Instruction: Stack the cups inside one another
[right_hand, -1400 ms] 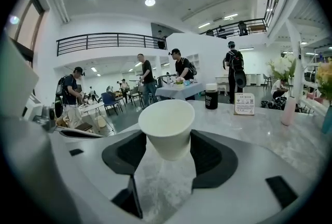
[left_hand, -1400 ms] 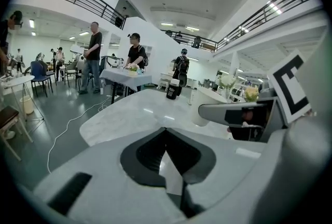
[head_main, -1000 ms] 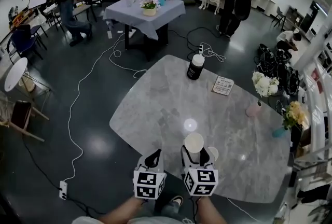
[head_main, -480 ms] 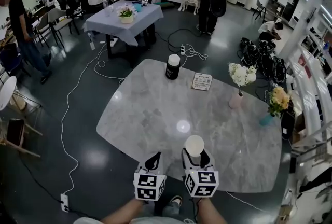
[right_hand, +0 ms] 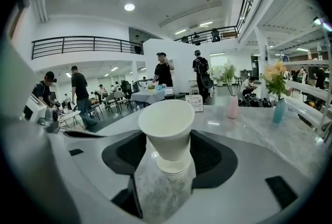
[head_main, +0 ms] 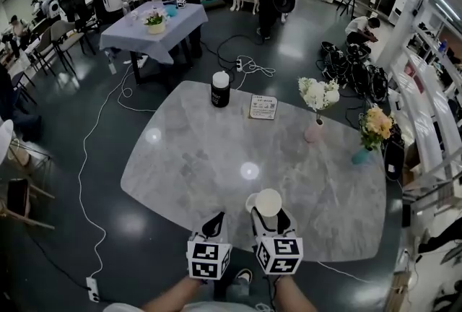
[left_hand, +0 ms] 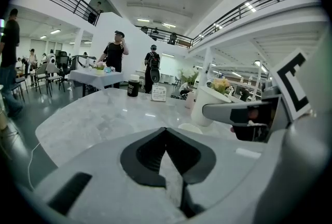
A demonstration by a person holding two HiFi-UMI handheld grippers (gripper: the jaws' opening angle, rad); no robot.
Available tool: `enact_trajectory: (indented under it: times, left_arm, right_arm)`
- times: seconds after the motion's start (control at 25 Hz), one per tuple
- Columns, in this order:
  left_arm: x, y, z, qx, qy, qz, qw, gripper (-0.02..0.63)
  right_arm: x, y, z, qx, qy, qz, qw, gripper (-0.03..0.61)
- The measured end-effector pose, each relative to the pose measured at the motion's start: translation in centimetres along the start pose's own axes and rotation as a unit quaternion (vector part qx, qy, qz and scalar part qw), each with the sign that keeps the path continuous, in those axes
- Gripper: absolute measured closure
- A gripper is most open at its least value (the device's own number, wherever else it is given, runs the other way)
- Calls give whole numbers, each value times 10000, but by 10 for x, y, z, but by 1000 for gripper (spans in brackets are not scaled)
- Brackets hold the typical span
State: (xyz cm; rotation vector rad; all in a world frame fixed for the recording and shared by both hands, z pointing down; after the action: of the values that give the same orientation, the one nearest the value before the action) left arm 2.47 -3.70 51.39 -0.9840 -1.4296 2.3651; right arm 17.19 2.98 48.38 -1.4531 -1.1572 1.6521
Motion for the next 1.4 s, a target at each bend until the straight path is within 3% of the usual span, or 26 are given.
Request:
enact_trajectory:
  times: [0.92, 1.4]
  left_arm:
    - [-35, -20, 6, 57, 83, 480, 9988, 615]
    - [-36, -25, 11, 95, 126, 555, 9983, 615]
  right_arm:
    - [-32, -26, -8, -144, 270, 383, 9988, 337]
    - [-40, -35, -1, 245, 224, 670, 9972, 336]
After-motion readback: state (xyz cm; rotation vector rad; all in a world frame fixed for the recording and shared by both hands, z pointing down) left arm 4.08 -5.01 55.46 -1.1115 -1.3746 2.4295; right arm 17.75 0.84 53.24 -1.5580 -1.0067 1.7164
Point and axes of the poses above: the fingertips, and each gripper's own axes: x backward along the fingers, z to its left, y out of its top, the point moved 7 cm from there along x, backward along the fingers, and after that the axes turned 6 degrees about x, right-handed, at the moved point
